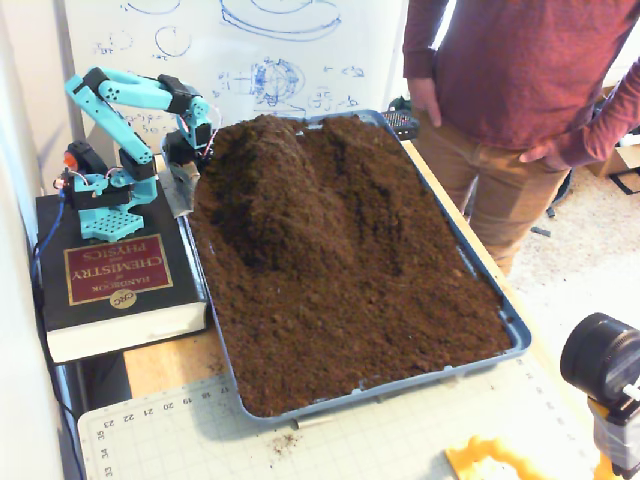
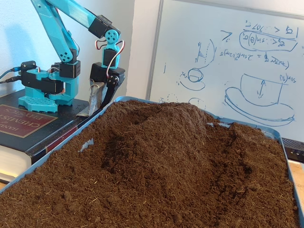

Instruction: Build a berm.

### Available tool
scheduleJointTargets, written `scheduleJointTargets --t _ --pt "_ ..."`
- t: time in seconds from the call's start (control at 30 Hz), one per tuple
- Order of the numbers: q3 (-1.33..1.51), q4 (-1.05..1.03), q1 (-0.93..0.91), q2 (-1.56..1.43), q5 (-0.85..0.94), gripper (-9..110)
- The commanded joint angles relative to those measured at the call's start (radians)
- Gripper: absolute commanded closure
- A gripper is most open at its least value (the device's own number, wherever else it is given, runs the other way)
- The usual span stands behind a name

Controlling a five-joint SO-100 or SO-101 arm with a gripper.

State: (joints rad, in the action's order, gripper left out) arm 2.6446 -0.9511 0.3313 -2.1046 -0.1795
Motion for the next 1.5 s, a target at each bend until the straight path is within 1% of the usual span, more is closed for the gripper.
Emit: scheduleJointTargets --t 0.0,0.13,0.27,0.53,0.7,0.83,1.03,1.23,1.33,1.47 --pt "-0.017 0.396 0.160 -0.043 -0.026 101" --pt "-0.081 0.334 0.169 -0.130 -0.026 101" --pt "-0.100 0.222 0.167 -0.184 -0.025 101" --pt "-0.089 -0.057 0.124 -0.046 -0.008 101" --pt "-0.098 -0.087 0.114 0.018 -0.021 101" --pt "-0.087 -0.002 0.054 0.034 -0.015 101" --pt "-0.074 0.245 -0.021 0.086 -0.008 101" --pt "-0.087 0.443 -0.037 0.196 -0.006 101" --pt "-0.072 0.480 -0.037 0.238 -0.006 101" --pt "-0.044 0.469 -0.029 0.284 -0.006 101"
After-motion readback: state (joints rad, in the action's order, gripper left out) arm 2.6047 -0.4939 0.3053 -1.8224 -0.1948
